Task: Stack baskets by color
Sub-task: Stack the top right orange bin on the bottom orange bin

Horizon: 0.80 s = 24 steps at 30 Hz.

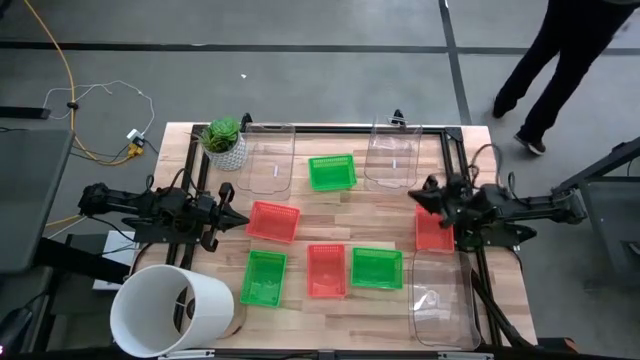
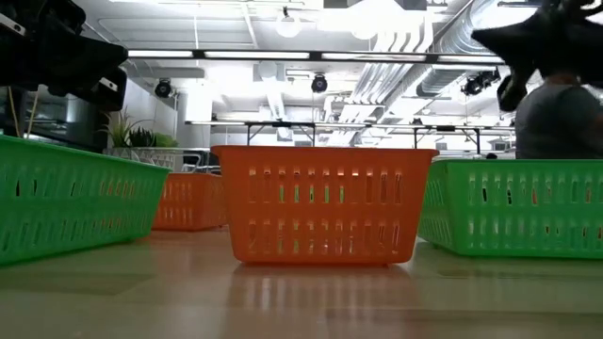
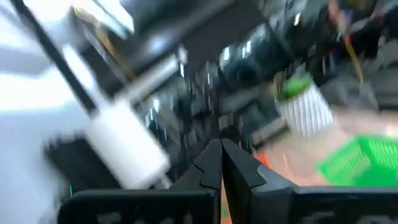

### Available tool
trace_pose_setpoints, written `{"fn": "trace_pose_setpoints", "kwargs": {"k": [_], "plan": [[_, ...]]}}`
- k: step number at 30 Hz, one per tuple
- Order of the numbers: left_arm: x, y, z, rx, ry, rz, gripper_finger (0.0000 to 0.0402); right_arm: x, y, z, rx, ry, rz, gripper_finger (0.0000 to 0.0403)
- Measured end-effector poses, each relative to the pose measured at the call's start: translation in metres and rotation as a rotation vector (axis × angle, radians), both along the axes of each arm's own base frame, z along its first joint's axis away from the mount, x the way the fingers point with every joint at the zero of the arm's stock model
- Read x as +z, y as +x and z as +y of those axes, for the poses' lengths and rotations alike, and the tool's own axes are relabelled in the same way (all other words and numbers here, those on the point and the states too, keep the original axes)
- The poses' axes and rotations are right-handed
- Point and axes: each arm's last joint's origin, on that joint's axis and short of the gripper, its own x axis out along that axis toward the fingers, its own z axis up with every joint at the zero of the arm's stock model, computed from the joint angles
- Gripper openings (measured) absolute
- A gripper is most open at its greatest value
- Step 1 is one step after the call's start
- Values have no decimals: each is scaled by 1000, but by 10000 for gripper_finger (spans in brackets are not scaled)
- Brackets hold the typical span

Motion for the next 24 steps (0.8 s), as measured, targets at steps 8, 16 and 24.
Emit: {"fn": "trace_pose_setpoints", "kwargs": {"k": [8, 16, 24], "plan": [[0, 0, 0, 0, 0, 0, 1, 39, -6, -2, -96, -99, -205, 0], [0, 0, 0, 0, 0, 0, 1, 74, 13, 2, -51, -206, -108, 0], [0, 0, 0, 0, 0, 0, 1, 89, 28, 3, 5, -127, -77, 0]]}}
